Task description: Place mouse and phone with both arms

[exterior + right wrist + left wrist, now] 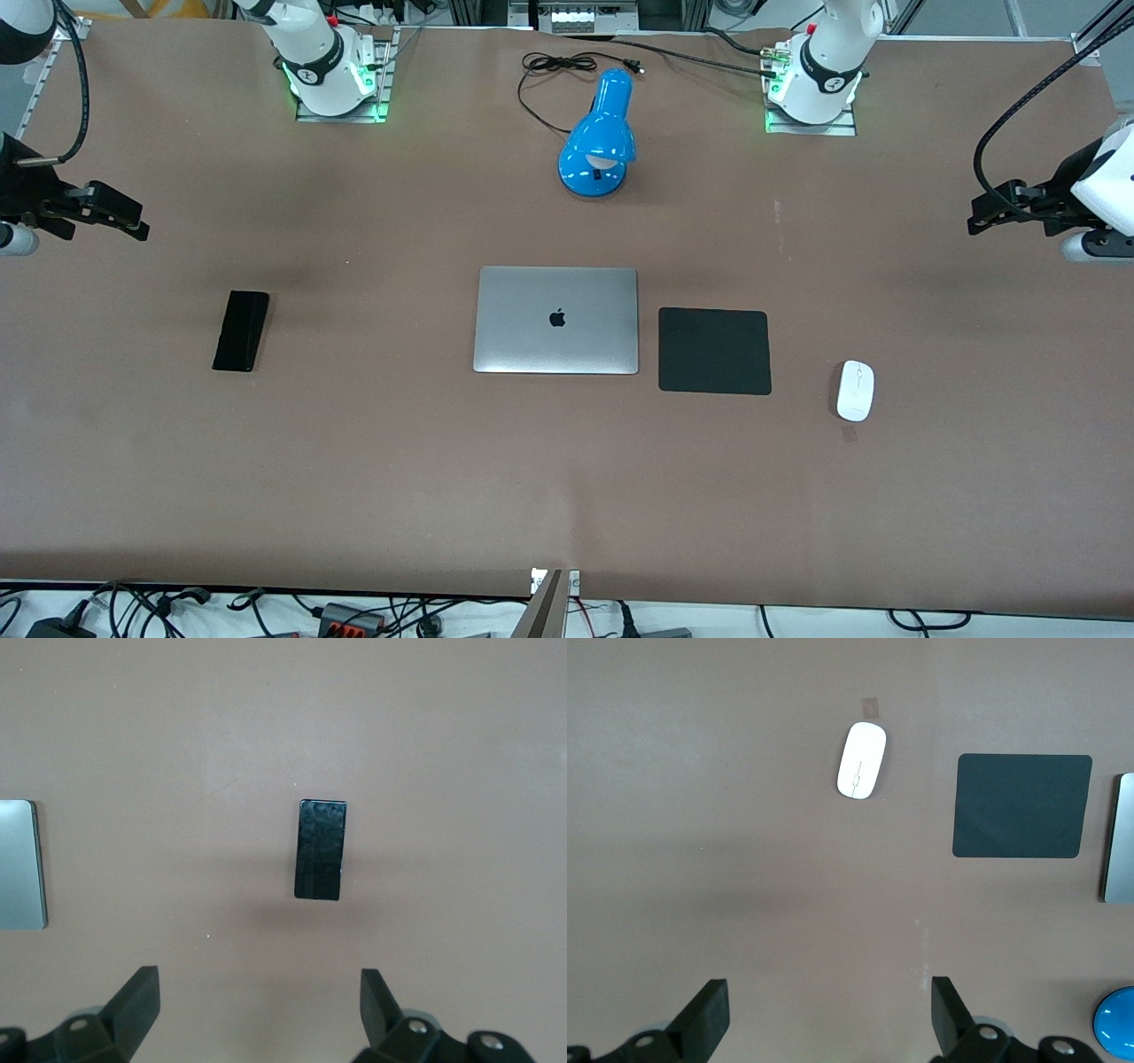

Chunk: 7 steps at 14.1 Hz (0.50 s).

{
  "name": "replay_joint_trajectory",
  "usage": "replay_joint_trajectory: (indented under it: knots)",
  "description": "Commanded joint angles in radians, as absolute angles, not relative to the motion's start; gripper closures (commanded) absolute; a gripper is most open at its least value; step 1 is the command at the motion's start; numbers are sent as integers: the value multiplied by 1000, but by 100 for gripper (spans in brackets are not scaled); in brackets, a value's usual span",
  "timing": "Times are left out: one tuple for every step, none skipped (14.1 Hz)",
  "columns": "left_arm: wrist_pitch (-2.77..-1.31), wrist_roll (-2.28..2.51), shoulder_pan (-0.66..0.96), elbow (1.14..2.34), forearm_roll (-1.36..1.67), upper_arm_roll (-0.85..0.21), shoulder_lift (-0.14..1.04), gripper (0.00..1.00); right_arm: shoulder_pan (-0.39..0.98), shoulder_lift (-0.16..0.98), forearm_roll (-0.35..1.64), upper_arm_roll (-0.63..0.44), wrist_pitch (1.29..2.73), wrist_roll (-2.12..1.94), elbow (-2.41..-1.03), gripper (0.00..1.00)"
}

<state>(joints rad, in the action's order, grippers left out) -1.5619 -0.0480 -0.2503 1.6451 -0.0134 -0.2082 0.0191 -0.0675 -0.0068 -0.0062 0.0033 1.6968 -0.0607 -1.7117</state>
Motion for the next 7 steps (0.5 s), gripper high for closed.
replay_joint_trajectory:
  knots:
    - [-1546,-67,-258,1618,0,-210,28,0,-69,-28,-14,8,1684,-66,-1720,0]
    - [-1546,-67,-258,1618,0,-210,28,0,-69,-26,-14,8,1684,-66,-1720,0]
    - [-1546,-67,-258,1618,0,-210,28,0,-69,-25,-14,8,1687,-66,-1718,0]
    - [-1546,-67,-258,1618,0,-210,28,0,-69,-25,-14,8,1687,-66,-1718,0]
    - [-1546,-67,-258,1618,0,-210,28,0,-69,-25,-14,8,1687,-66,-1718,0]
    - [-1546,-67,-258,1618,0,-210,28,0,-69,-25,-14,8,1687,-66,-1718,0]
    - [-1546,-67,-258,1618,0,-210,28,0,-69,-22,-14,8,1687,-66,-1718,0]
